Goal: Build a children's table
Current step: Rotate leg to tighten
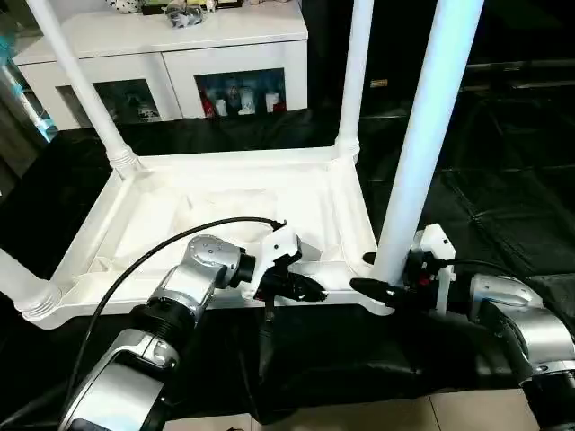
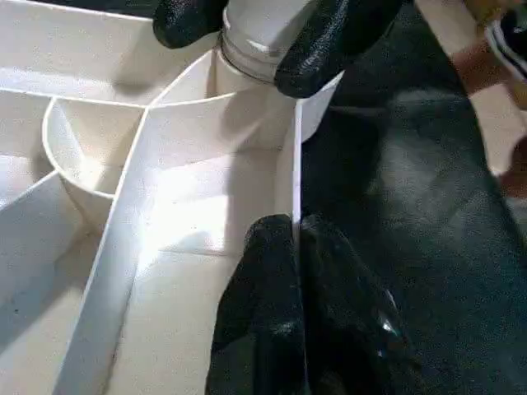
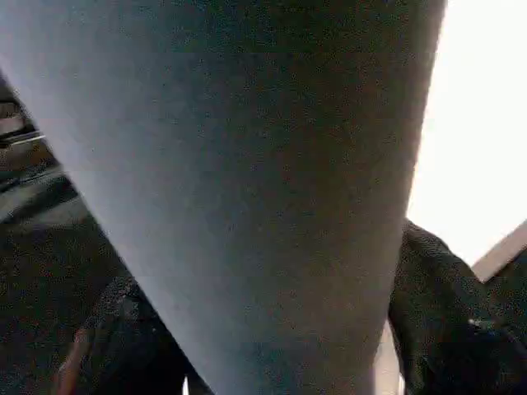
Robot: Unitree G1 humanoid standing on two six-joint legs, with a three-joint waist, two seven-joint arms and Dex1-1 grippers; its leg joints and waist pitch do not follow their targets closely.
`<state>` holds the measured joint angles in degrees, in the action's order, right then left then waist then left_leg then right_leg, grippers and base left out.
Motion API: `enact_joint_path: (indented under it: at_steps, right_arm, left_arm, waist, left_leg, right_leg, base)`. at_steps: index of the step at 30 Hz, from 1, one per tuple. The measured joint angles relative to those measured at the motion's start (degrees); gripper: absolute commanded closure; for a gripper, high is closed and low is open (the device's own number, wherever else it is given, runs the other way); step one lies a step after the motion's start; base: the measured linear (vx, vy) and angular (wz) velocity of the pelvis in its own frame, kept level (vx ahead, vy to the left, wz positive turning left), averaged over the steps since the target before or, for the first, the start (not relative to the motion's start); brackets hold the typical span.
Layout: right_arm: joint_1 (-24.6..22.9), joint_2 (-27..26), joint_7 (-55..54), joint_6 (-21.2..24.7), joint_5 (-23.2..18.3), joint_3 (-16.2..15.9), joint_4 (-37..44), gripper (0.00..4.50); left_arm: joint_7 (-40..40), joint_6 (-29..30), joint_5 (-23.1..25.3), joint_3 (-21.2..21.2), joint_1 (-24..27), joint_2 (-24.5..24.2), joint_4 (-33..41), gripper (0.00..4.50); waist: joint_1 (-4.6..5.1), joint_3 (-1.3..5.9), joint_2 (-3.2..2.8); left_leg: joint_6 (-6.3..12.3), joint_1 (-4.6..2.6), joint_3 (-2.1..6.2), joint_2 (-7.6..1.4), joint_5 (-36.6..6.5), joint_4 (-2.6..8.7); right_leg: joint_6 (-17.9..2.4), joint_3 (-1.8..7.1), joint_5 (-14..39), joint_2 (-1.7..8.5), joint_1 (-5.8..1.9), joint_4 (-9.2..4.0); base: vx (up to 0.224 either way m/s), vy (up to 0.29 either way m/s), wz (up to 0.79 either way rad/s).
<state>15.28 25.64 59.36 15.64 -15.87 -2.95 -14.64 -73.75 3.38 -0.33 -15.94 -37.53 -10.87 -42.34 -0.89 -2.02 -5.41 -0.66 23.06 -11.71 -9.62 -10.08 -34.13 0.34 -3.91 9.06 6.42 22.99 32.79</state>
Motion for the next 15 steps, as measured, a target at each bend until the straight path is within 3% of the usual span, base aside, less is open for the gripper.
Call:
enact_joint_path:
  at_steps: [2,5,9,12,14,15]
  right_arm:
    - [0.30,-1.89,-5.18,-0.61,1.12,0.93,-1.20,1.86]
    - [4.60,-7.34,-19.86,-2.12,4.45,3.24,-7.08,1.87]
    - [7.27,-11.60,-31.58,-3.35,5.71,5.58,-11.00,1.87]
    - [7.35,-12.78,-33.51,-3.70,5.68,6.58,-11.34,1.87]
    - [5.71,-12.18,-31.21,-3.30,4.24,7.92,-9.57,1.18]
    - [5.01,-11.69,-30.17,-3.25,4.00,8.26,-8.85,1.18]
  left_arm:
    - [4.07,-0.79,0.22,0.46,-0.40,1.23,-1.55,4.50]
    - [13.51,-1.89,2.15,1.69,-3.18,4.29,-6.11,4.50]
    - [21.20,-2.33,2.86,2.12,-4.79,7.52,-9.25,4.50]
    - [22.83,-3.29,3.80,2.09,-5.34,8.42,-10.21,4.50]
    - [22.55,-4.79,4.26,1.46,-5.42,8.79,-10.61,4.50]
    - [22.38,-5.15,4.43,1.41,-5.48,8.88,-10.85,4.50]
  waist:
    - [0.13,-0.03,0.06]
    - [1.15,-0.10,0.17]
    - [1.97,-0.09,0.16]
    - [1.88,-0.08,0.14]
    - [1.40,-0.05,0.05]
    - [1.13,-0.02,-0.02]
  left_leg:
    - [0.00,-0.04,0.00,0.02,0.00,-0.03]
    - [-0.02,-0.08,0.00,0.07,0.00,-0.09]
    - [-0.02,-0.12,0.05,0.08,0.00,-0.08]
    - [-0.02,-0.08,0.09,0.10,0.00,-0.08]
    - [-0.02,-0.04,0.09,0.10,0.00,-0.06]
    - [-0.02,-0.05,0.07,0.10,0.00,-0.06]
  right_leg:
    - [-0.01,0.03,-0.01,0.01,0.01,0.08]
    - [0.12,0.06,0.07,0.03,0.08,0.16]
    - [0.17,0.05,0.10,0.03,0.03,0.16]
    - [0.17,0.04,0.10,0.03,-0.05,0.15]
    - [0.25,0.04,0.15,0.04,-0.16,0.11]
    - [0.30,0.06,0.18,0.04,-0.20,0.10]
  base:
    - [0.000,0.000,0.00]
    - [0.000,0.000,0.00]
    - [0.000,0.000,0.00]
    - [0.000,0.000,0.00]
    - [0.000,0.000,0.00]
    - [0.000,0.000,0.00]
